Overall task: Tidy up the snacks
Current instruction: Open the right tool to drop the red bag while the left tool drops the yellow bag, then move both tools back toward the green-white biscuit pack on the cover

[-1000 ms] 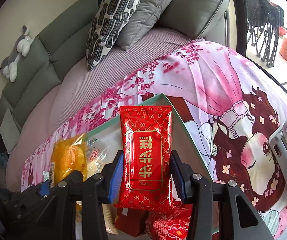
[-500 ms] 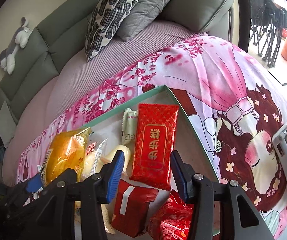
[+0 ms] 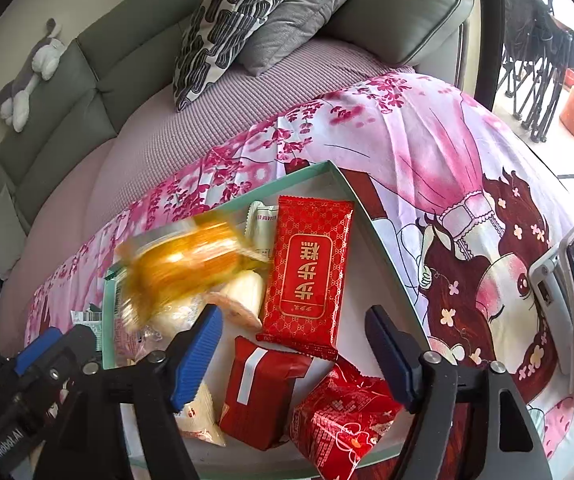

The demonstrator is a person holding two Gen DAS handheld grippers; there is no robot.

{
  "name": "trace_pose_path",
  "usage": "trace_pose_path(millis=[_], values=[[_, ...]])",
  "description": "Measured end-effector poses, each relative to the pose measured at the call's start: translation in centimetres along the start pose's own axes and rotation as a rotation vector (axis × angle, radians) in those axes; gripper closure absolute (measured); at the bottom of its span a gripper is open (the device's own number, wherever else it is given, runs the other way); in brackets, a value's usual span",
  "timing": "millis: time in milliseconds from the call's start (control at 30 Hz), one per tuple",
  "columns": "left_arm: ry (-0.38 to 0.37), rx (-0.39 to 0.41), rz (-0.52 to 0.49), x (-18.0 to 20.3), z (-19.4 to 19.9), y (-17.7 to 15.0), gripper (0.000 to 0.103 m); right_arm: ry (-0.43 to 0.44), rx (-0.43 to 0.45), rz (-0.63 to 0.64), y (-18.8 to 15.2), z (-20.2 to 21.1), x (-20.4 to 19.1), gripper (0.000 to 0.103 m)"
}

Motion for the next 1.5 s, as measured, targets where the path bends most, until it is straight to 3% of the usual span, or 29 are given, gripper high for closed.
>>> trace_pose_path(millis=[233, 300, 367, 433, 467, 600, 1133, 1500], values=[[0.052, -0.028, 0.082, -2.9, -0.7, -1.0, 0.022, 0.004, 0.001, 0.033, -0.9, 0.5, -0.9, 0.018], [0.083, -0.043, 0.106, -4.0, -1.1, -1.4, 0.012, 0.007, -0.002, 0.047, -1.1, 0.4, -1.3, 0.018], [0.121, -0.056, 0.137, -5.4, -1.4, -2.0, 0.009, 0.011, -0.006, 0.060, -1.4, 0.4, -1.7, 0.017], [0.148, -0.064, 0.163, -6.6, -1.6, -2.6, 0.009, 0.016, -0.010, 0.077, -1.8, 0.3, -2.2, 0.010], [0.166, -0.069, 0.176, -7.4, -1.7, -3.0, 0.009, 0.018, -0.009, 0.086, -1.9, 0.2, -2.5, 0.001], [0.214, -0.078, 0.208, -9.5, -1.5, -4.2, 0.003, 0.028, -0.004, 0.122, -2.6, 0.3, -3.7, 0.000], [0.251, -0.102, 0.365, -16.3, -0.6, -7.3, 0.003, 0.049, -0.050, 0.264, -6.4, -0.7, -8.7, 0.000], [0.210, -0.139, 0.445, -18.9, -2.3, -8.9, 0.003, 0.064, -0.065, 0.331, -8.3, -1.6, -12.4, 0.000]])
Point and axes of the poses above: each gripper's, at about its wrist camera, not at the fingertips, and z roughly against the way its jaws point, x to its right, y to its top, the point moved 5 cm from there along -z, roughly the way its jaws point, and after that the axes turned 14 degrees about -z, right-handed, at the moved point
